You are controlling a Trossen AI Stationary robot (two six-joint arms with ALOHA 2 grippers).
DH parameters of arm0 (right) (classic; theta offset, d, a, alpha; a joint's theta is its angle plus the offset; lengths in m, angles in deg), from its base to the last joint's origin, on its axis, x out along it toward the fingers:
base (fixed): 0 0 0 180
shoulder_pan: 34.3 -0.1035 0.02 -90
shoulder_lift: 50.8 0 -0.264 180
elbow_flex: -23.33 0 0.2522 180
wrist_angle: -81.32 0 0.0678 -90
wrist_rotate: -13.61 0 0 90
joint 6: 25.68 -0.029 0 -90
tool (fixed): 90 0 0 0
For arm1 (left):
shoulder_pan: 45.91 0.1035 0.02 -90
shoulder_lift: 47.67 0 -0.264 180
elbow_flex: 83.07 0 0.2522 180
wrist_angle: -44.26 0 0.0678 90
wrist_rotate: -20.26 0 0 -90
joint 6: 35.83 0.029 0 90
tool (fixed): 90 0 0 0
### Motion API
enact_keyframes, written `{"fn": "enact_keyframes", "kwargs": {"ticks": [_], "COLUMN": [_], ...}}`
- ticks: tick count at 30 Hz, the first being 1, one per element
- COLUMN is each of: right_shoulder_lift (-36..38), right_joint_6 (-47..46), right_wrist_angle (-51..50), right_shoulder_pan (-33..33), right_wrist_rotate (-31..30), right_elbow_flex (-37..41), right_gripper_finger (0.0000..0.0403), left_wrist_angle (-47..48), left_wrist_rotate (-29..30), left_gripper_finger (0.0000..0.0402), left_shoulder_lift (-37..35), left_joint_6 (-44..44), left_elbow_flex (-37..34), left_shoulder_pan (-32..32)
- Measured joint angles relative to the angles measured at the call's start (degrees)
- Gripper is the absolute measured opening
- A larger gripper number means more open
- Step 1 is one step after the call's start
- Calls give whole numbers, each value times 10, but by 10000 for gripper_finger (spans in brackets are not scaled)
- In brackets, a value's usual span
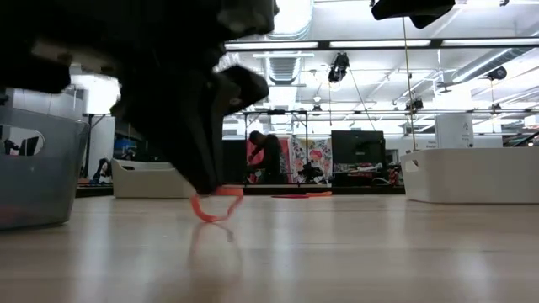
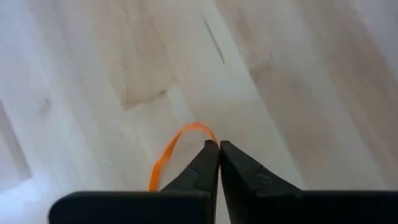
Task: Sort rubber bands into baskets
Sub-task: Put the orange rubber band into the black bin
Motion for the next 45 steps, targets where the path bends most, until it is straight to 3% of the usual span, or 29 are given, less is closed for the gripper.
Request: {"fn": "enact_keyframes", "kwargs": {"ticks": [9, 15, 19, 23, 27, 39, 45], "right_shoulder_lift": [0, 0, 0, 0, 0, 0, 0], "right_joint_6": [-4, -5, -4, 3, 13, 41, 52], "right_wrist_angle": [-2, -2, -2, -1, 13, 24, 24], "right_shoulder_pan": [0, 0, 0, 2, 13, 78, 100], "right_wrist_rotate": [0, 0, 0, -5, -16, -34, -29], "right_elbow_flex": [0, 0, 0, 0, 0, 0, 0], "right_gripper_finger": [169, 169, 169, 169, 169, 169, 169], "left_wrist_angle": [11, 113, 200, 273, 336, 122, 72], "left_wrist_rotate": [6, 20, 9, -64, -85, -225, -233], "left_gripper_finger": [0, 0, 0, 0, 0, 0, 0], "left_shoulder_lift": [-47, -133, -205, -265, -306, -380, -384], "left_joint_6": [2, -13, -71, -168, -246, -365, -370], "left_elbow_flex": [0, 4, 1, -5, -45, -300, -356], "left_shoulder_pan": [-3, -18, -28, -43, -67, -85, -85]}}
